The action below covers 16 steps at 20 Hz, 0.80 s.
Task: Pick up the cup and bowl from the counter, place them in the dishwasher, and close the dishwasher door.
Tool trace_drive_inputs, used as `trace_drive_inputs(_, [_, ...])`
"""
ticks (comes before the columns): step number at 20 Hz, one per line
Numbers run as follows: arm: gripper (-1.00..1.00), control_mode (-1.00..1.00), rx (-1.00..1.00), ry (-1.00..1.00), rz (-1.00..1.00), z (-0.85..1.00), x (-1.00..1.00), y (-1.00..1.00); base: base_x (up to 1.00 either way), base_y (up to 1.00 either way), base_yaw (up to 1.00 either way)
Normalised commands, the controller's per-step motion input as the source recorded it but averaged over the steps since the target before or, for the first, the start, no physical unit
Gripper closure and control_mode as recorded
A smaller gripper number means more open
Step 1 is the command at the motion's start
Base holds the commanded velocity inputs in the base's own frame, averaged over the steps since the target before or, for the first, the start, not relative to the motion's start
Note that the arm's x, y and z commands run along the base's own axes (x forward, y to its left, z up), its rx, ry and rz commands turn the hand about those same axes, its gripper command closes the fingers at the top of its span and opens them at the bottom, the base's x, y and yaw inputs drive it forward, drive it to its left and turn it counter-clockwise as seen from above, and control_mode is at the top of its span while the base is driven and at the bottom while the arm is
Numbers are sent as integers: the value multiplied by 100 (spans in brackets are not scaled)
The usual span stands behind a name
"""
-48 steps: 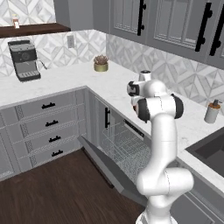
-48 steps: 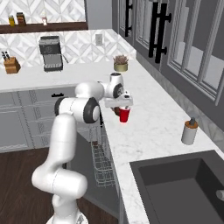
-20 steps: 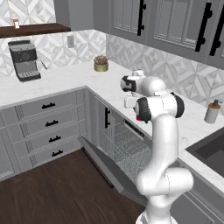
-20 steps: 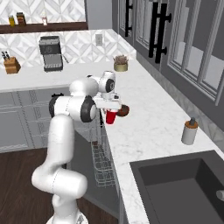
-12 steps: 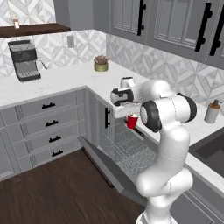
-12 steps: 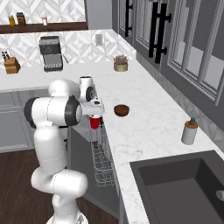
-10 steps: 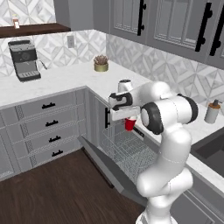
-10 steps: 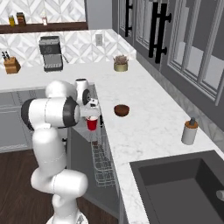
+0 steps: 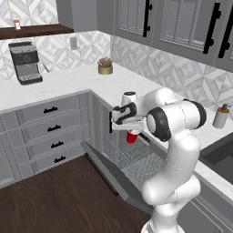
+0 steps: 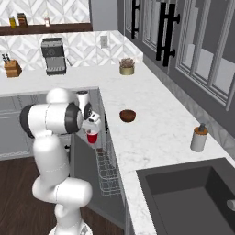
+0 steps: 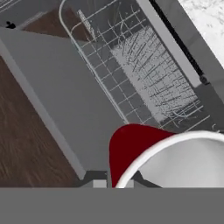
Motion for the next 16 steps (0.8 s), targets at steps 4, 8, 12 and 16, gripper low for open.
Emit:
trace_drive_inputs(4, [100,-100,-13,8,-35,-70,53,23,0,0,0])
trace_drive_inputs(8, [100,-100,-5,20,-23,-38,61,-10,0,0,0])
trace_drive_inputs(12, [100,-100,-3,8,-11,-38,52,-7,0,0,0])
trace_drive_inputs(16, [100,-100,-6,1,-9,-44,47,-1,0,0,0])
